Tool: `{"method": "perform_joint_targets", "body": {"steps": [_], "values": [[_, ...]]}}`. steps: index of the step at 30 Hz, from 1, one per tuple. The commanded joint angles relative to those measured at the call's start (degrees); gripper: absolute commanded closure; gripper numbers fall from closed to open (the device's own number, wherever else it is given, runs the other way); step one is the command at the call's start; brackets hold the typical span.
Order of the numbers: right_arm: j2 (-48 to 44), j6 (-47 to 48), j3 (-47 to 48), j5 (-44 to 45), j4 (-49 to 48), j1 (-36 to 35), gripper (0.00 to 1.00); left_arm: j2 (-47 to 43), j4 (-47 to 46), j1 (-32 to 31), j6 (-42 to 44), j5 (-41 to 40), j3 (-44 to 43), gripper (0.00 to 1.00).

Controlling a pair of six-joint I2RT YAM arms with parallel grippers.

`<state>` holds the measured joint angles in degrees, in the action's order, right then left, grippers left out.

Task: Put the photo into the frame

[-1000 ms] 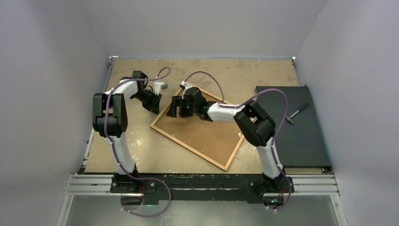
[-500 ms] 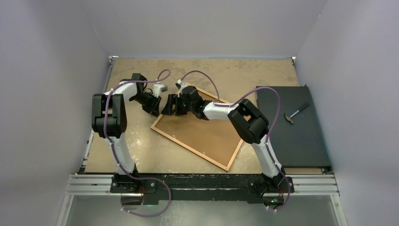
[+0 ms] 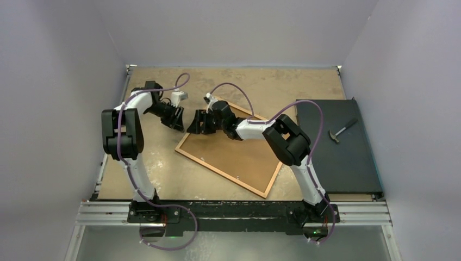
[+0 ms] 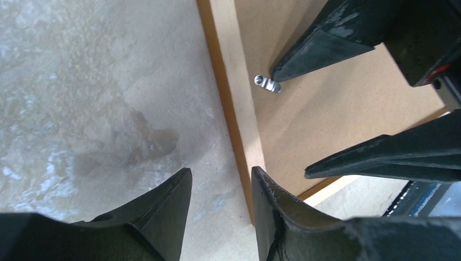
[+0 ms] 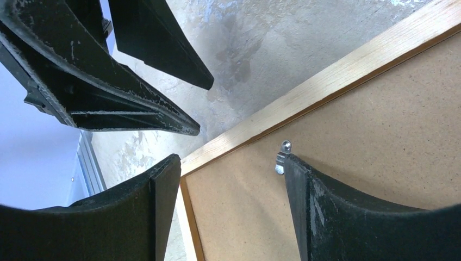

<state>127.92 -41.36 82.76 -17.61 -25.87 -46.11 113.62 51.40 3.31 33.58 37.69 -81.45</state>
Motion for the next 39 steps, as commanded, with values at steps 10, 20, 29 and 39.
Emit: {"method": "perform_joint_targets", "body": {"steps": [10,20,29,39], "values": [[-3.12,-1.19,-3.63,-2.52,-1.38,-0.24,0.30,2.97,1.70,-0.66,2.80,6.74,0.98,0.70],[-3.41,-1.75,-4.38,-3.70,-2.06,-0.22,0.31,3.91,-1.07,-2.24,1.34,4.00,2.78,0.80],[-1.65,-1.51,-2.44,-4.19,-1.35,-0.36,0.32,3.71,-2.17,-2.69,1.75,2.32,5.15,0.90],[0.21,-1.03,-0.12,-4.27,-1.09,-0.40,0.33,3.71,-2.97,-2.96,1.64,1.60,6.17,0.92]]}}
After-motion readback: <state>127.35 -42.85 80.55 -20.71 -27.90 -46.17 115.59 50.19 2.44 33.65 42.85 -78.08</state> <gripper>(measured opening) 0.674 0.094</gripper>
